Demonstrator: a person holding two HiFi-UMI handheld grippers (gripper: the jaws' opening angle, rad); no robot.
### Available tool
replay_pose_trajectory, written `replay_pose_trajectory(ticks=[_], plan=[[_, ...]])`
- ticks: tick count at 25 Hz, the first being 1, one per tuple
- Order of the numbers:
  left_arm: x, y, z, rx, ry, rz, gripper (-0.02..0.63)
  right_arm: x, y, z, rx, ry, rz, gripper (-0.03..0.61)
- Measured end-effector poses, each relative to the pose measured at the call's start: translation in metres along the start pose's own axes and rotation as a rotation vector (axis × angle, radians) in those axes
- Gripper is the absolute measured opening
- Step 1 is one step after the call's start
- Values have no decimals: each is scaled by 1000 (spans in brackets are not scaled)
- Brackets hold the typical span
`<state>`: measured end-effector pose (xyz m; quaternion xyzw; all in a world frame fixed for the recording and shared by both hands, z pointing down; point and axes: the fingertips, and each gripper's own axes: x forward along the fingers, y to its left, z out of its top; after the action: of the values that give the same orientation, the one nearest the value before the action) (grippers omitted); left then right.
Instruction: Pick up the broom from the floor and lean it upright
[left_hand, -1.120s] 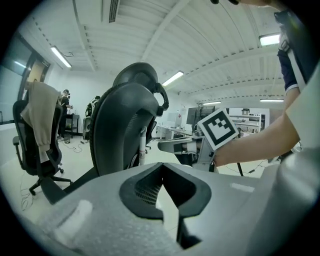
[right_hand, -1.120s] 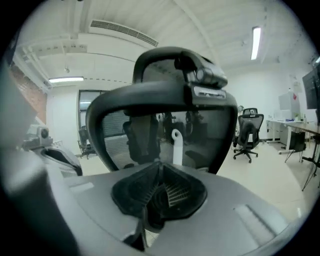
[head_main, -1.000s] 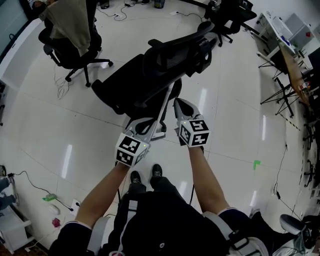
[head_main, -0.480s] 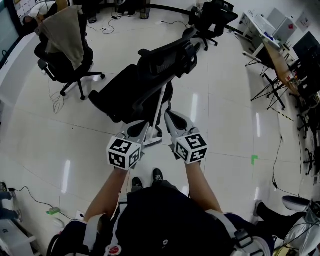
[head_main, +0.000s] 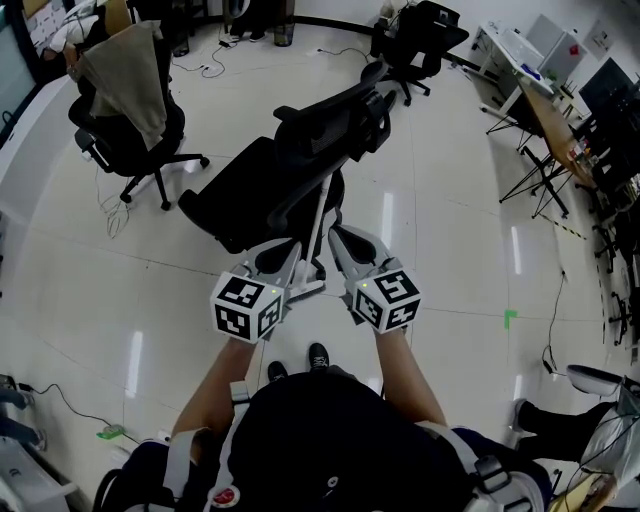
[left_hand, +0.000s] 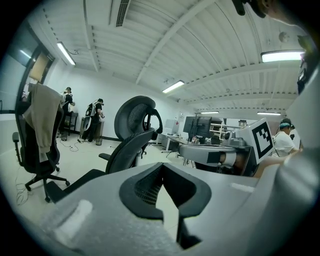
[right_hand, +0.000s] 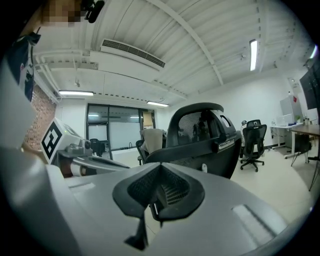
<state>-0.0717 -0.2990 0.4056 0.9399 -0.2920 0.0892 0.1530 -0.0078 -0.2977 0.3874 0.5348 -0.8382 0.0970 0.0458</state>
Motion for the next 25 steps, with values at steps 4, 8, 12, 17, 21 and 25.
replay_pose_trajectory(ticks=[4, 8, 12, 17, 21, 25], plan=[[2, 1, 4, 8, -1, 4, 0, 3, -2, -1, 6, 8, -7, 5], [3, 4, 5, 6, 3, 10, 0, 6, -3, 0, 7, 12, -8, 5], [6, 4, 5, -7, 2, 1, 0, 8, -4, 1, 7, 12, -6, 5], [9, 3, 4, -11, -1, -5, 0, 8, -6, 2, 14, 4, -1, 5], [10, -1, 4, -13, 2, -9, 0, 6, -5, 4, 12, 1, 1, 6], [10, -4, 5, -16, 1, -11, 0, 4, -5, 6, 13, 4, -1, 5]])
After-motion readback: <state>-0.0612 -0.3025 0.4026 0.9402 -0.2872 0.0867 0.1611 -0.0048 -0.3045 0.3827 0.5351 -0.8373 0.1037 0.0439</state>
